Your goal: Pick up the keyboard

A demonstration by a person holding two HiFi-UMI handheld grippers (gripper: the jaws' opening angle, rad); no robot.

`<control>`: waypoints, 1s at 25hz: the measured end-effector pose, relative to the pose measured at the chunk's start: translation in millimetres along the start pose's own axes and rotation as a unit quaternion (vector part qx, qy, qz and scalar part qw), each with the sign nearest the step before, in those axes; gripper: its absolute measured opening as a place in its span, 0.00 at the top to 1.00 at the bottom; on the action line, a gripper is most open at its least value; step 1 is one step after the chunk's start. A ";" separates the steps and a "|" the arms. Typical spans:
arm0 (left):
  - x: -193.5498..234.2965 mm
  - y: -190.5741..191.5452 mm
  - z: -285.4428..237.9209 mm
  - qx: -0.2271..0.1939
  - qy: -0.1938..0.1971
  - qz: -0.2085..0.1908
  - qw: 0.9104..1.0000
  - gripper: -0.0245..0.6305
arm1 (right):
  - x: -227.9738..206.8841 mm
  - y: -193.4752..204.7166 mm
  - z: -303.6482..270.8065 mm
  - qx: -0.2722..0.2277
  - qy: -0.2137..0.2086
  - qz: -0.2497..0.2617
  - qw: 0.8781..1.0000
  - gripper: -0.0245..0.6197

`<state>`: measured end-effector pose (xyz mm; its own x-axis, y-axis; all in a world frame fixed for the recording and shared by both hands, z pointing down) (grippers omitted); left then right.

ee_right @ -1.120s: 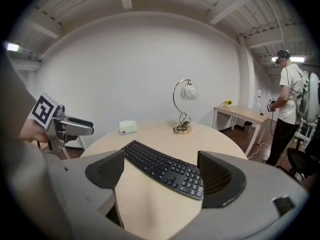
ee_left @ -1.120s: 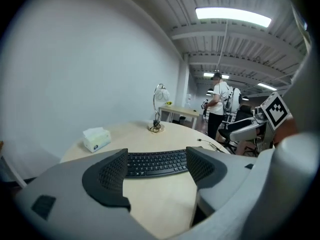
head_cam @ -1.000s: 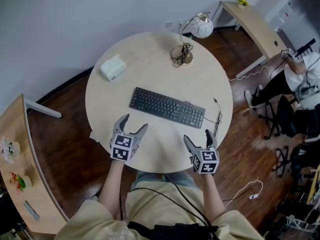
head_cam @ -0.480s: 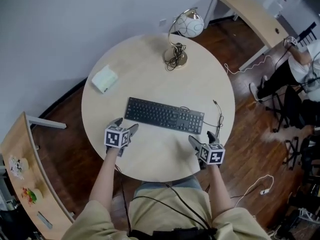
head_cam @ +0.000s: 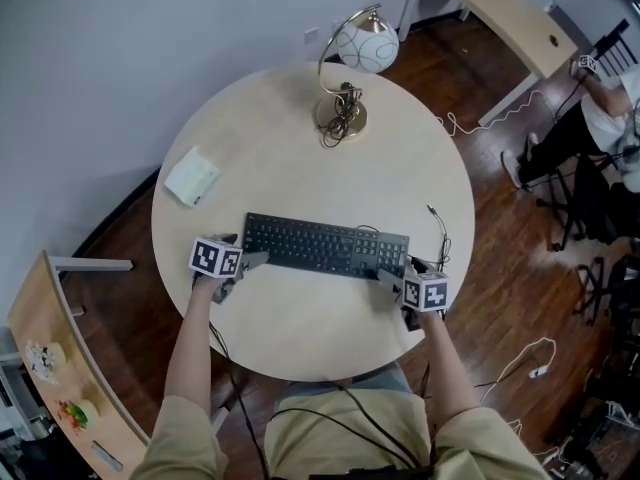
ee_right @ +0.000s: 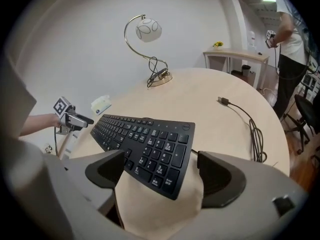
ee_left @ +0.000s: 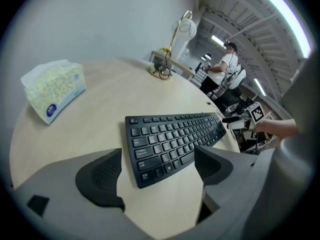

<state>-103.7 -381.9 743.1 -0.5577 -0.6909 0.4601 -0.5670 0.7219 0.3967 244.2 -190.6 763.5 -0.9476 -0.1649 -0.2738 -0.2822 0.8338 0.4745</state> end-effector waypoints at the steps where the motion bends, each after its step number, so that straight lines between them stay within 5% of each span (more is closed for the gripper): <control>1: 3.5 -0.8 -3.0 0.017 0.010 -0.005 1.000 0.27 | -0.6 -0.6 -3.5 0.007 -0.006 0.003 1.000 0.22; 5: 10.2 -0.7 -16.9 0.050 0.041 0.003 0.998 0.27 | 0.0 -0.4 -16.6 0.035 -0.028 0.014 0.999 0.22; 11: 13.6 -1.5 -25.4 0.043 0.018 0.015 0.999 0.28 | -0.1 -3.6 -23.9 0.038 -0.004 -0.008 0.999 0.22; 17: 5.7 2.7 -32.2 0.057 0.006 -0.036 0.998 0.28 | 5.8 -4.7 -19.9 0.037 -0.050 0.007 0.998 0.23; 21: 4.8 -3.3 -24.1 0.018 0.030 0.029 0.999 0.28 | 12.4 -17.0 -11.0 -0.007 -0.101 -0.061 0.993 0.26; 25: 2.4 -7.8 -23.2 -0.028 0.021 0.048 0.998 0.29 | 11.7 -13.9 -10.0 -0.018 -0.080 -0.064 0.995 0.26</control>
<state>-86.6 -388.2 759.5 -0.5811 -0.6174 0.5303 -0.4770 0.7863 0.3927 235.5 -209.4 762.0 -0.8683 -0.1807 -0.4619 -0.4072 0.7915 0.4558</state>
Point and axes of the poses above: the fingertips, and each gripper's own axes: z backward along the fingers, x to its left, y out of its underside, the point moved 2 cm from there along z, backward along the fingers, and after that the axes turned 6 degrees about y, right-handed, at the moved point
